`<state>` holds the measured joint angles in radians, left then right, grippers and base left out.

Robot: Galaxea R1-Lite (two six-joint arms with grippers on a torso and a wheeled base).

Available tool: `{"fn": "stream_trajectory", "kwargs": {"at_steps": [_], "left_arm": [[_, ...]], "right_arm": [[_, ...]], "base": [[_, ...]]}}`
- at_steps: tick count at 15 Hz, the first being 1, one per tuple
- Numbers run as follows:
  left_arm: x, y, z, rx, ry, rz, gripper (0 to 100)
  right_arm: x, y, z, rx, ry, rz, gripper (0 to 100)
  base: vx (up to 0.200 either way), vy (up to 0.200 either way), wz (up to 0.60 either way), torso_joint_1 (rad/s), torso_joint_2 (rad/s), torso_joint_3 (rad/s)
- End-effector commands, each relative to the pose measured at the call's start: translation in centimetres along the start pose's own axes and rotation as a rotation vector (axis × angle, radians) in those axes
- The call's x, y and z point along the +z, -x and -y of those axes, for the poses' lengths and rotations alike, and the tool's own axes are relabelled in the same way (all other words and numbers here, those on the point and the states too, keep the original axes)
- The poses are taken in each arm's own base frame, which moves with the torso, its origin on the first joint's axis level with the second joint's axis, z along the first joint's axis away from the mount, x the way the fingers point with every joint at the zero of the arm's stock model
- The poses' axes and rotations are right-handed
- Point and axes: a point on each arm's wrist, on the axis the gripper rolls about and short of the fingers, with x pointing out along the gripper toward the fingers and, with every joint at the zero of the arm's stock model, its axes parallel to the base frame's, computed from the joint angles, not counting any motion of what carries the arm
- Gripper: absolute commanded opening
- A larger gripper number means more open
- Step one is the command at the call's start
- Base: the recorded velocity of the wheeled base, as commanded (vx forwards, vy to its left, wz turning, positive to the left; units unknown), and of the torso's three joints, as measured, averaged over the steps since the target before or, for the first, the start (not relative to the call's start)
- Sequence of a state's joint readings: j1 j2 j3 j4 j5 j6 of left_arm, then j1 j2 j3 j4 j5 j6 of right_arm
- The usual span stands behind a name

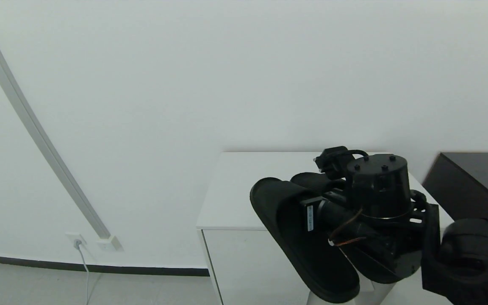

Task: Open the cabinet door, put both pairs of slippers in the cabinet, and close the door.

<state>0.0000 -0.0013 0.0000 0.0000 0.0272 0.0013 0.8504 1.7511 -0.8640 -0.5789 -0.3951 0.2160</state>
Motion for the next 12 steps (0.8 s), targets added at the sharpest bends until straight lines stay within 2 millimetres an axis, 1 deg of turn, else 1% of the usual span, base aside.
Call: {"fn": "stream_trajectory", "kwargs": {"at_steps": [1,11,12], "left_arm": [[0.0,-0.01,0.0,0.0,0.0,-0.001,0],[0.0,-0.01,0.0,0.0,0.001,-0.001,0],[0.0,-0.01,0.0,0.0,0.001,-0.001,0]], "right_arm": [[0.21,1.66,0.01,0.022,-0.005,0.012,0],[-0.29,1.63,-0.25,0.024,0.002,-0.002,0],[-0.35,1.67,-0.32,0.025,0.004,-0.003,0]], "base": [[0.0,0.0,0.0,0.0,0.0,0.0],[0.0,0.0,0.0,0.0,0.0,0.0],[-0.2,0.0,0.0,0.002,0.0,-0.002]]}}
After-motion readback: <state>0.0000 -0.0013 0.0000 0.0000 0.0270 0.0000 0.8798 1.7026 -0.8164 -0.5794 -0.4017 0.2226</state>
